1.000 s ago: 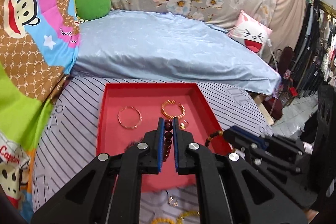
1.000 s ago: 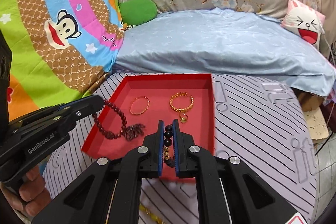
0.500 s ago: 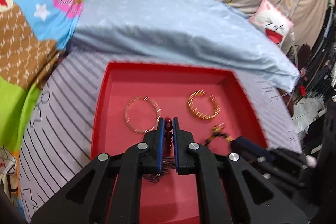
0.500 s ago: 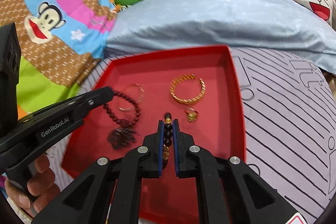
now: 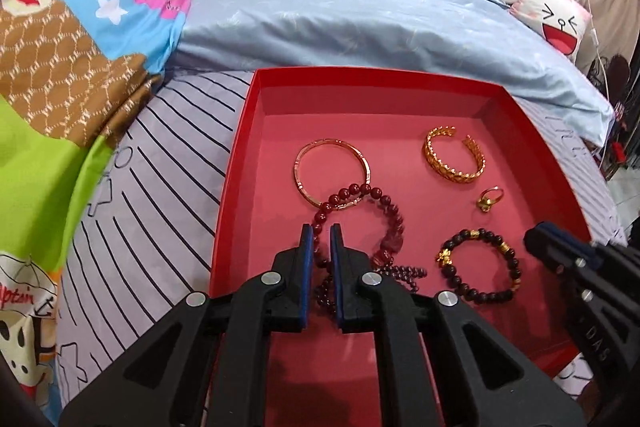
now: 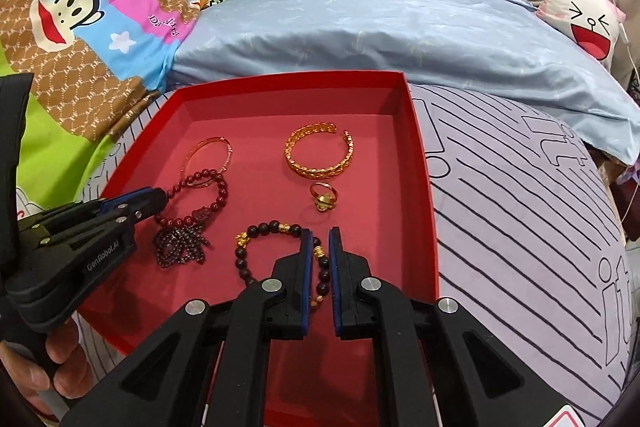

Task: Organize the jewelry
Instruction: 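Open both grippers to drop the two beaded bracelets in the red tray, then move both open grippers back from the tray to the yellow bracelets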

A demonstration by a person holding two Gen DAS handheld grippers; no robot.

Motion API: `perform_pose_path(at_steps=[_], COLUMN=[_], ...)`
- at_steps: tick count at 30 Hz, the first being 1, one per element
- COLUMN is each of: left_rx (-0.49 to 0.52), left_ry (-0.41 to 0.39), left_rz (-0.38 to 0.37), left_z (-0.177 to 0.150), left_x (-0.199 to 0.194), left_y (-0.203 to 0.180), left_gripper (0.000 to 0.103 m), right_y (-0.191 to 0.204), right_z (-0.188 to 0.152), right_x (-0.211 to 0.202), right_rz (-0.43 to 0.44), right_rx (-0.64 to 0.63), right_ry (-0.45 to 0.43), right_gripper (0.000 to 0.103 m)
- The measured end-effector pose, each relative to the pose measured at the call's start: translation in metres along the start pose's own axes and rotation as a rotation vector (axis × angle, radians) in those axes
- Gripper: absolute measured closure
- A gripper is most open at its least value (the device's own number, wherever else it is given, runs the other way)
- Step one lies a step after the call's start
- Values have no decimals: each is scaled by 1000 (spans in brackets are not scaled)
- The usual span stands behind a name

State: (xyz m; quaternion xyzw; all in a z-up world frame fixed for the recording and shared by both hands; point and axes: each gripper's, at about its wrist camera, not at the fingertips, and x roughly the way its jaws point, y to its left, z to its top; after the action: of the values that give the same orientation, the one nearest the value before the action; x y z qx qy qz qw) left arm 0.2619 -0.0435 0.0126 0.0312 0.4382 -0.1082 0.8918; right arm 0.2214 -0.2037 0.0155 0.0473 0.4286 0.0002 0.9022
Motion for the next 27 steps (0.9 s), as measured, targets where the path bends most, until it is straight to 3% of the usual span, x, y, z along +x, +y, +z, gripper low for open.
perform_pose_path(at_steps=[3, 5, 7, 12, 27], left_rx=[-2, -3, 2, 0, -43], left_ry=[-10, -27, -62, -103, -128], left_rz=[-1, 13, 36, 54, 30], left_z=[-3, -5, -8, -13, -46], left_x=[-4, -9, -16, -31, -76], left_y=[-1, -2, -4, -6, -2], left_gripper=[90, 71, 66, 65, 65], right_y=[-2, -5, -6, -3, 7], right_z=[1, 1, 0, -6, -33], right_x=[-7, -13, -19, -32, -77], right_rz=[-5, 2, 6, 18, 53], right_rx=[5, 16, 23, 27, 28], right_ry=[-23, -38, -50, -62, -94], right_gripper=[90, 80, 77, 76, 76])
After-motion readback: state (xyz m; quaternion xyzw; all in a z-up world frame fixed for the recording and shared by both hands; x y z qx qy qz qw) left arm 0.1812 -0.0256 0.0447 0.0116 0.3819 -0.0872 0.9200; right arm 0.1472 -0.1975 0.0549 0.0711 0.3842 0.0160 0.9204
